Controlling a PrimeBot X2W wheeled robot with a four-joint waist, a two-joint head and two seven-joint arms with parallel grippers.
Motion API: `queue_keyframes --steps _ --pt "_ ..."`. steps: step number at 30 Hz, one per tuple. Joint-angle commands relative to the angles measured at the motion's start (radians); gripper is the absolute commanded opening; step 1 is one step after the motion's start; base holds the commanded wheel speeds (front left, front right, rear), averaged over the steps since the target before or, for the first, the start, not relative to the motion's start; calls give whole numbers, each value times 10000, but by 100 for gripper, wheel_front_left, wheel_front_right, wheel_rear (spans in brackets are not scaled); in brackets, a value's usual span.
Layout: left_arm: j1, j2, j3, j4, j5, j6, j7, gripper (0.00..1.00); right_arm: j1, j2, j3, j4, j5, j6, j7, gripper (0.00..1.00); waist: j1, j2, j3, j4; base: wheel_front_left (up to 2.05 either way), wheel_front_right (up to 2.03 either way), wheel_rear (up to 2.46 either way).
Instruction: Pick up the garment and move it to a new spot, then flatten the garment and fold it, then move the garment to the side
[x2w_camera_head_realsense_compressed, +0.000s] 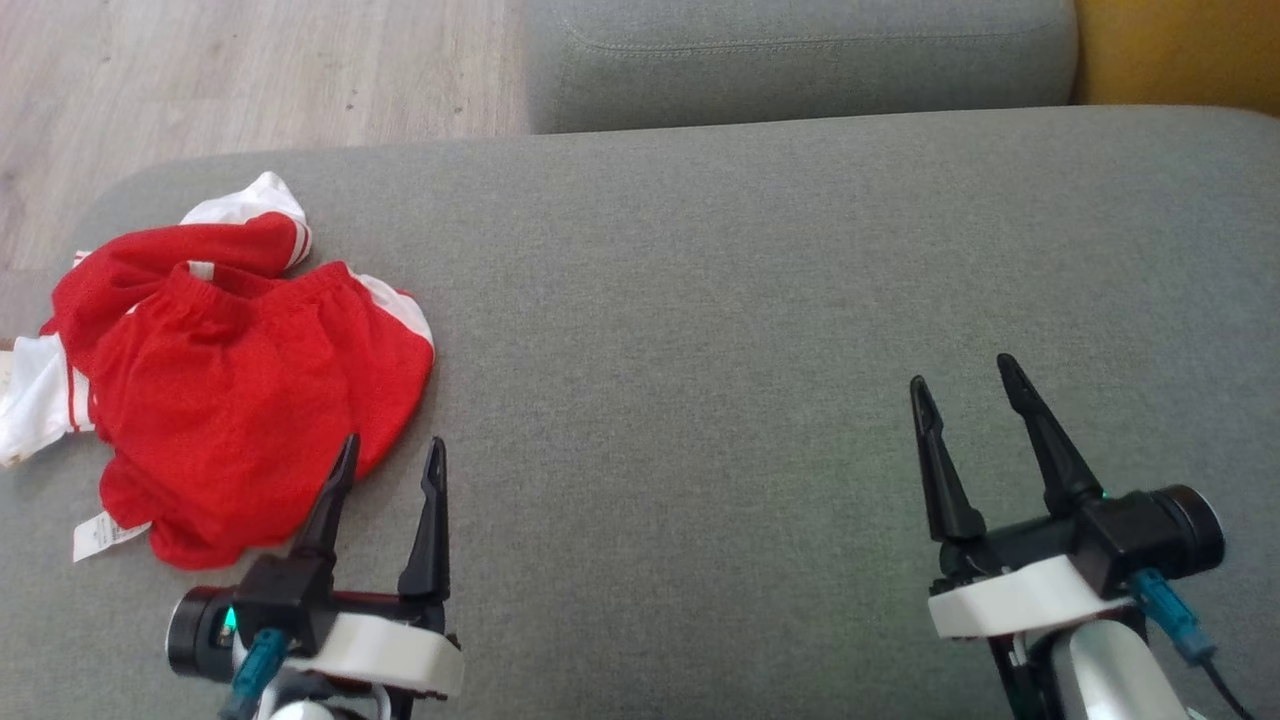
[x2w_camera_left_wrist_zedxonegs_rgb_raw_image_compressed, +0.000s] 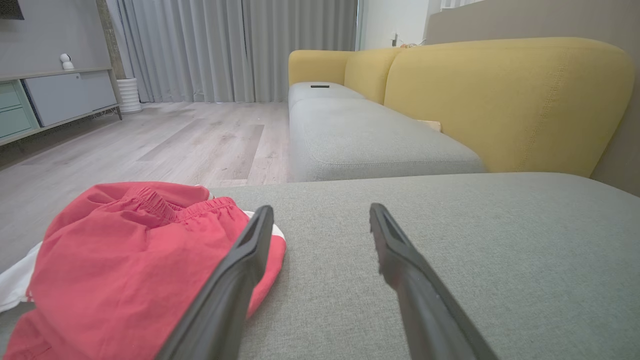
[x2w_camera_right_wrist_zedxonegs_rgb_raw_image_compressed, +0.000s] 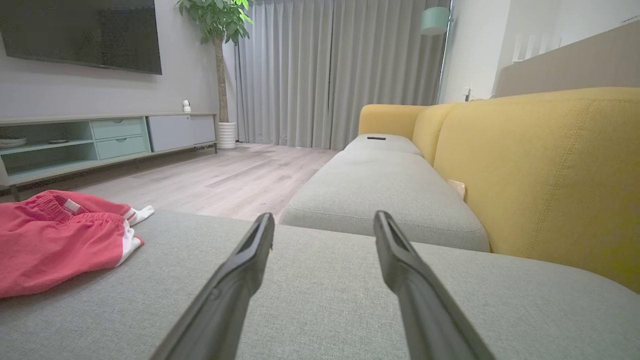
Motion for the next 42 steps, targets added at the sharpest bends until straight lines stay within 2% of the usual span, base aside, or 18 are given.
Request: queue_keyframes --steps 1,9,20,31,36,42 --pt "-269 78 398 -308 -24 48 -124 100 -396 -100 161 -325 58 77 -109 100 0 0 5 -6 0 0 0" --pt "-323 77 407 -341 -125 55 -124 100 -276 -99 55 129 780 77 -109 100 0 0 21 6 0 0 0" --pt "-275 76 475 -449 -115 201 -124 100 -123 -99 77 604 940 77 -109 100 0 0 -81 -22 0 0 0" --pt "-354 76 360 -567 -42 125 -124 100 -109 -99 -8 925 1042 77 -109 100 0 0 11 12 0 0 0" --pt "-438 76 318 -557 12 221 -124 100 -99 -99 -15 946 1049 77 -109 100 0 0 102 314 0 0 0" --pt "-579 76 285 -635 81 353 -124 100 -123 -99 -30 873 1059 77 -109 100 0 0 248 1146 0 0 0"
